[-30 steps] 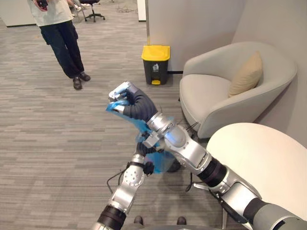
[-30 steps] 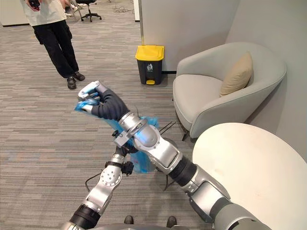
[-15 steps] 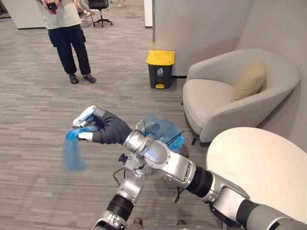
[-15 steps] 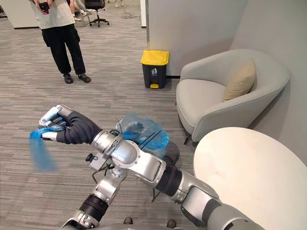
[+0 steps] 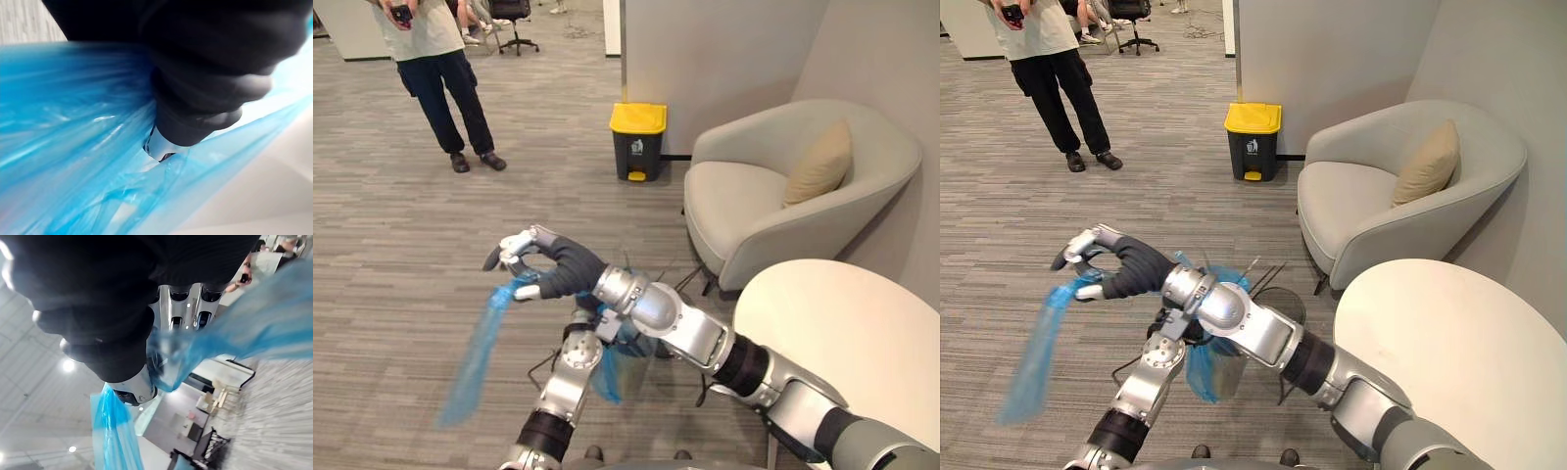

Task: Gather rubbish on tea table into small bin, then transfer packed bag to large trash can.

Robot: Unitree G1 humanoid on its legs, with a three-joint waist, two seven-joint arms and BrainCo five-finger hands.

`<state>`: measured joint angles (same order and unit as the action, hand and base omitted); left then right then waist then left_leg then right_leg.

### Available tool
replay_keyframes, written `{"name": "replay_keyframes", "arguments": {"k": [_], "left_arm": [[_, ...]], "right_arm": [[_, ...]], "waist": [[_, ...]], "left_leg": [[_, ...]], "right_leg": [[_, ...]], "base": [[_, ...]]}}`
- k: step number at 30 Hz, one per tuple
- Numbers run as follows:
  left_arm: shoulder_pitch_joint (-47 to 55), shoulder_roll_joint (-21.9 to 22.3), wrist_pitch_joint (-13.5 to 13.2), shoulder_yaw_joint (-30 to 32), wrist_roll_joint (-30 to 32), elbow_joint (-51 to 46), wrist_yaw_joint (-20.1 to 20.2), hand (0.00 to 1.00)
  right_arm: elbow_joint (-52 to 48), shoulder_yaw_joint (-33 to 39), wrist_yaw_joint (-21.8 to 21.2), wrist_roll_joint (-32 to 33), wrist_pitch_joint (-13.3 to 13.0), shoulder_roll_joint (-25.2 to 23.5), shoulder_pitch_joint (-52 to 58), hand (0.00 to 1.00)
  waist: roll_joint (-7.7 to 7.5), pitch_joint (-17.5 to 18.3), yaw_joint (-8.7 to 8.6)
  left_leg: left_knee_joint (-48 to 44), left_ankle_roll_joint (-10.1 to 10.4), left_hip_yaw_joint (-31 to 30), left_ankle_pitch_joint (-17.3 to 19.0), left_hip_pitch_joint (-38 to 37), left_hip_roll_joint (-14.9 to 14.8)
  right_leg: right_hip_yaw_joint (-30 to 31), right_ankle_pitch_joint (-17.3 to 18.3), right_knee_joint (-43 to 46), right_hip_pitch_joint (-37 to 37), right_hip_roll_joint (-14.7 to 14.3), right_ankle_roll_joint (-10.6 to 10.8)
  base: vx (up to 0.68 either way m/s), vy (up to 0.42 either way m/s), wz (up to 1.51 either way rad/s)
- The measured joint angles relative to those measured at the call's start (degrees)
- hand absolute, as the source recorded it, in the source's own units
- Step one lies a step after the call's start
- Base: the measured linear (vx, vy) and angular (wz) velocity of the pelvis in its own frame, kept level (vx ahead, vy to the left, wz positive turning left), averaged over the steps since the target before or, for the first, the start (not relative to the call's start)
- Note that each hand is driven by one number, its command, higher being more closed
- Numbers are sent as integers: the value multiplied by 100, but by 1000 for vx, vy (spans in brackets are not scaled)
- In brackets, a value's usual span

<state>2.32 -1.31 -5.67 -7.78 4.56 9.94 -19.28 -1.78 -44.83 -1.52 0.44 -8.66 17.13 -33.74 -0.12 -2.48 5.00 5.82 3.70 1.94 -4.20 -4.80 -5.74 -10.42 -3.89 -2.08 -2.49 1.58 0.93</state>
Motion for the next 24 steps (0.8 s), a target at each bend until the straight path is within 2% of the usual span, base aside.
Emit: {"name": "replay_keyframes", "arguments": {"k": [4,6,11,13,14,16,17,18,19,20,21,22,24], "left_arm": [[379,18,-123,338,-80,-177,62,100],[593,10,-140,624,-183,-182,148,100],[875,-1,-174,971,-297,-180,216,100],[932,-29,-234,1163,-409,-74,307,100],[936,-39,-236,1204,-422,-31,310,100],[925,-131,-246,1315,-532,180,429,100],[927,-135,-246,1341,-562,231,442,100],[941,-114,-247,1424,-630,387,514,100],[975,-109,-252,1507,-655,508,602,100],[998,-112,-255,1535,-677,538,632,100],[1174,-159,-261,1757,-743,651,797,100],[1268,-198,-277,1841,-748,655,826,100],[1602,-350,-365,2096,-865,750,1004,100]], "right_arm": [[-303,347,-6,-410,-58,665,504,0],[-418,573,-15,-636,-199,951,799,0],[-398,876,-183,-882,-330,1431,1481,0],[-187,1291,-307,-959,-396,1547,2216,0],[-71,1457,-343,-959,-400,1524,2446,0],[621,2364,-384,-955,-329,1260,3303,0],[837,2603,-381,-954,-295,1169,3446,0],[1314,3075,-356,-951,-179,957,3659,0],[1708,3463,-296,-963,-107,750,3779,0],[1806,3535,-268,-970,-88,692,3800,0],[2275,3814,-199,-1037,-10,315,3870,0],[2424,3883,-183,-1063,12,166,3883,0],[2975,4065,-88,-1178,29,-271,3925,0]], "waist": [[0,0,43],[-2,-2,43],[-36,-23,49],[-74,-87,59],[-83,-95,60],[-54,-269,17],[-46,-314,-9],[-8,-345,-113],[92,-412,-109],[115,-436,-107],[81,-489,-97],[42,-507,-97],[-57,-611,-74]], "left_leg": [[3,-1,-45,1,9,27],[6,-5,-53,4,33,39],[7,-14,-187,9,121,59],[2,-28,-385,15,302,74],[0,-26,-463,0,367,82],[-220,-100,-610,16,786,146],[-271,-202,-414,46,871,135],[-472,-318,263,114,1043,34],[-630,-315,827,98,1131,-121],[-655,-287,940,55,1125,-147],[-731,-111,914,31,1090,-85],[-801,-82,909,80,1108,-63],[-1316,-114,927,458,1252,-14]], "right_leg": [[-49,56,3,-29,33,73],[-55,73,3,-38,45,80],[-173,109,-1,-27,63,85],[-374,194,-1,19,72,99],[-439,208,0,44,75,92],[-1008,230,10,98,200,112],[-1173,238,15,105,257,122],[-1429,296,145,202,394,127],[-1551,420,402,284,488,187],[-1566,462,457,283,507,211],[-1566,517,595,254,584,249],[-1551,542,610,243,634,285],[-1488,593,673,213,768,363]], "base": [[-15,4,8],[-15,3,1],[-17,-5,15],[-16,-18,53],[-8,-19,79],[-9,-6,106],[-5,30,128],[66,79,111],[96,86,90],[134,80,42],[93,50,14],[114,82,8],[102,108,-6]]}}
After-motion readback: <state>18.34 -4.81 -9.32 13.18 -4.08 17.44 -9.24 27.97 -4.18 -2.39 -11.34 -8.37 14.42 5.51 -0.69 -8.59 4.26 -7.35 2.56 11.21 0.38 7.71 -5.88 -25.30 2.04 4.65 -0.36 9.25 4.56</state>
